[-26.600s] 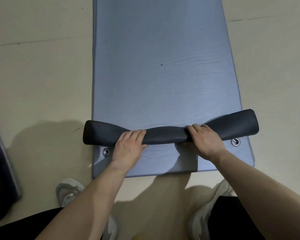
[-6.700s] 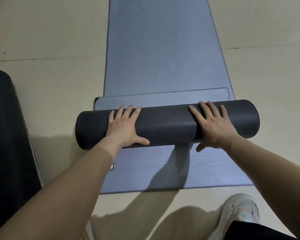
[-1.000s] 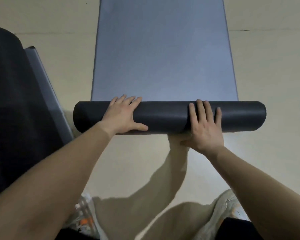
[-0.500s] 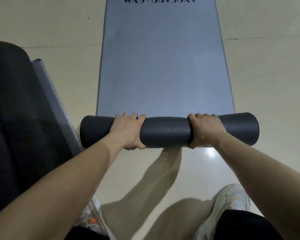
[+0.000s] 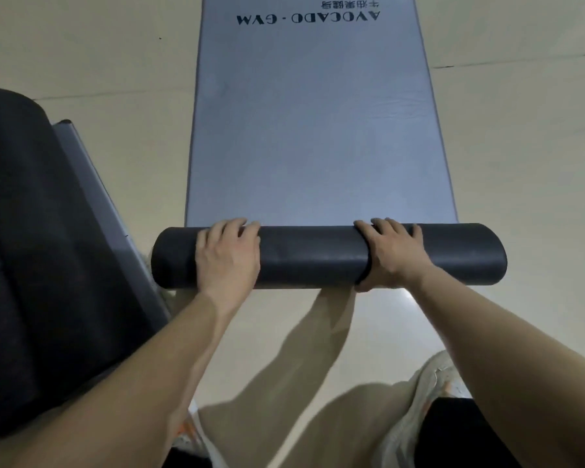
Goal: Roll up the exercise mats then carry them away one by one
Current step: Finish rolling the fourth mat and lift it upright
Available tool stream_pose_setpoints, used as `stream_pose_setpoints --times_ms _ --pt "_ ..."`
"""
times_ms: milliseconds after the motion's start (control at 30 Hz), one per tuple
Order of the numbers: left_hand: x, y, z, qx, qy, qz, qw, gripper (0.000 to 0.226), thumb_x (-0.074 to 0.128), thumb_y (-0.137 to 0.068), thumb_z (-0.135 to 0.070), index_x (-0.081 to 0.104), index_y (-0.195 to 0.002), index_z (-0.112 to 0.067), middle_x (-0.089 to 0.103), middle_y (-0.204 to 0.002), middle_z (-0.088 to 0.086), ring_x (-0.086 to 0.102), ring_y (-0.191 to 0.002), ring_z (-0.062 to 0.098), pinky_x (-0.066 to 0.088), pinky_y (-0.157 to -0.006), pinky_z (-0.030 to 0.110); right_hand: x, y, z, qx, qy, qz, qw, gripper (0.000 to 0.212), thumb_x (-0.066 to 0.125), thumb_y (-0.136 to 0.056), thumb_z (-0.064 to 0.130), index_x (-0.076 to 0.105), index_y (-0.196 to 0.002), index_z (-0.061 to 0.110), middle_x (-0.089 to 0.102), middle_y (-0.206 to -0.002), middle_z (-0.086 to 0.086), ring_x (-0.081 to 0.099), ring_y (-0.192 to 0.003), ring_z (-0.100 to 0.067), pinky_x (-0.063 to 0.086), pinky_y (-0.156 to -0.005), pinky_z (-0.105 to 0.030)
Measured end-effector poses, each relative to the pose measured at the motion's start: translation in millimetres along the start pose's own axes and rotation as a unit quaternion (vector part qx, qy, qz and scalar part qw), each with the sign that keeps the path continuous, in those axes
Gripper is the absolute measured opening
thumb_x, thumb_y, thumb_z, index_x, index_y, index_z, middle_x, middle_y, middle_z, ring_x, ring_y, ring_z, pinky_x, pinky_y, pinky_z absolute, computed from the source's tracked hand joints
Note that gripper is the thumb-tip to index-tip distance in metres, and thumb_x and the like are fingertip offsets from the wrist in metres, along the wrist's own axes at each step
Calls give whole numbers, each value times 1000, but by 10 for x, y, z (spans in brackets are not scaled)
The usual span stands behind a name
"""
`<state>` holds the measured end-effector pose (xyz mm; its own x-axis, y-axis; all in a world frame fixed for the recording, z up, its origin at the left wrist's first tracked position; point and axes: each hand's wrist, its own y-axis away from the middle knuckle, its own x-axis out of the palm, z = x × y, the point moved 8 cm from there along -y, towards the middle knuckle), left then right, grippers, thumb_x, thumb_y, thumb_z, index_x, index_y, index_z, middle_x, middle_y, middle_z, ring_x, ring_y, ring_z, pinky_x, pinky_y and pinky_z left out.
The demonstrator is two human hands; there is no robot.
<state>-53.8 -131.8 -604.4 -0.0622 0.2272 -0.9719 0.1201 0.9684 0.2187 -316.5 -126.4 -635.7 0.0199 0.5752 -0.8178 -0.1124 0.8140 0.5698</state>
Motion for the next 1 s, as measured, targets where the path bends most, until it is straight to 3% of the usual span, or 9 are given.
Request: stream_pose_setpoints --times_ms 133,233,300,400,500,600,700,867,1000 --pt "366 -48 -58 18 -65 91 994 124 48 -68 -94 4 -161 -25 10 -170 9 5 -155 39 4 -122 58 -250 -205 -68 -27 -21 -19 999 130 88 -56 70 22 -161 32 31 -164 -7 21 -153 -32 15 -124 -63" --pt "265 -562 36 69 -16 70 995 120 50 -65 -95 20 -159 -27 30 -164 3 21 -152 30 11 -123 50 -169 -9 -45 -15 55 -160 985 131 89 -58 67 24 -161 21 31 -162 -16 25 -150 -41 9 -122 -69" --pt "173 -736 42 101 10 50 994 108 50 -72 -89 27 -157 -27 37 -160 1 25 -151 27 11 -124 49 -24 -27 -26 -2 102 -167 981 140 91 -55 62 13 -164 18 25 -163 -21 20 -151 -46 8 -120 -68" --pt "196 -726 -36 94 -42 10 995 105 44 -76 -88 20 -159 -28 29 -163 5 20 -152 33 9 -122 55 -201 -292 -48 -1 129 -200 971 123 88 -60 48 21 -159 18 37 -151 -20 36 -138 -44 25 -113 -67" --pt "204 -850 -70 72 -128 52 988 133 61 -52 -93 10 -156 -28 31 -158 10 30 -144 39 22 -117 59 -454 -503 -68 -25 153 -174 973 118 83 -54 61 28 -151 23 50 -131 -11 50 -116 -38 39 -102 -58" --pt "15 -937 -89 79 -112 80 987 121 70 -47 -86 27 -145 -30 52 -139 5 51 -123 36 38 -106 57 -552 -477 -54 -22 150 -133 979 107 80 -54 64 30 -142 28 56 -121 -7 56 -106 -35 45 -97 -54" --pt "35 -622 -117 93 -117 146 978 116 69 -45 -86 31 -142 -34 57 -129 2 56 -112 33 43 -96 52 -410 -162 46 -31 134 -80 987 99 75 -57 69 31 -137 32 57 -117 -3 57 -102 -32 47 -95 -48" --pt "388 84 -184 92 -56 326 939 122 75 -39 -86 35 -144 -37 61 -128 -4 60 -112 27 50 -90 44 156 411 69 -57 87 44 994 112 79 -56 74 27 -148 36 56 -132 0 56 -118 -28 43 -106 -47" --pt "387 166 -211 61 14 379 923 120 87 -45 -72 37 -148 -39 60 -137 -6 58 -121 25 48 -98 40 377 819 150 6 69 -21 997 133 81 -70 63 -7 -163 26 20 -166 -14 18 -154 -36 16 -124 -62"
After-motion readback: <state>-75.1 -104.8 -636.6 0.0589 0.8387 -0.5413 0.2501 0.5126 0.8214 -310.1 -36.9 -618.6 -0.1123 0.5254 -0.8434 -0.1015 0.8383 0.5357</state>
